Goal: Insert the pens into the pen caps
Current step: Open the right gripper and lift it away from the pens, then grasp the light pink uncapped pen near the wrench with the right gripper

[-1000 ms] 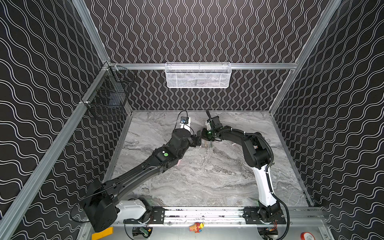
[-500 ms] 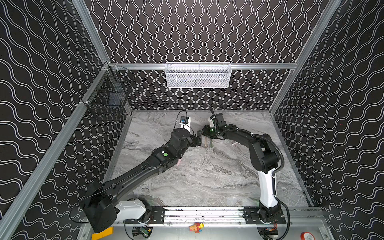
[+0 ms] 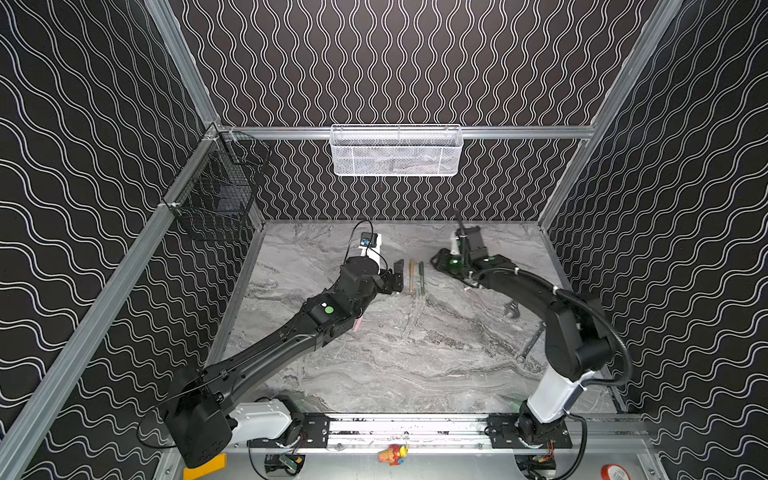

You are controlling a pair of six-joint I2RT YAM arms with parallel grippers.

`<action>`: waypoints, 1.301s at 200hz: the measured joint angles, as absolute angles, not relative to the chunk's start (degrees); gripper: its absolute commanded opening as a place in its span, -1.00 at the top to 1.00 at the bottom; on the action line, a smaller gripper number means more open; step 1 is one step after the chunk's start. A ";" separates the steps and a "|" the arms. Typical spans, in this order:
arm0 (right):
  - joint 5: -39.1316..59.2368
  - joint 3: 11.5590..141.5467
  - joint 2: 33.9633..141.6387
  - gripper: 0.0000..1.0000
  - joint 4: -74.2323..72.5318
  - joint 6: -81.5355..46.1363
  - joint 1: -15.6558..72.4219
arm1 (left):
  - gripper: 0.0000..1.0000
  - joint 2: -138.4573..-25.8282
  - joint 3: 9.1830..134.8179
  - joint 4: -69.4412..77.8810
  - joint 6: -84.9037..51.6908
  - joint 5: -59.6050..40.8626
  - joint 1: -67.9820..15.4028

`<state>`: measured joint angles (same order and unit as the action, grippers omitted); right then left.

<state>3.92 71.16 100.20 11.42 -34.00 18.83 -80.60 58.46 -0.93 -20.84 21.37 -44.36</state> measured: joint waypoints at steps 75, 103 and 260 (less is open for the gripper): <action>-2.11 74.46 106.37 0.13 22.09 -32.32 7.44 | -0.87 -81.71 58.46 -0.16 -22.13 14.48 -44.42; -3.44 76.05 109.25 0.13 24.25 -32.32 7.38 | -0.87 -81.69 58.48 -0.12 -22.13 14.09 -44.42; -6.00 78.72 116.29 0.38 25.34 -32.03 7.33 | -0.87 -80.40 58.48 -0.05 -22.04 13.34 -44.47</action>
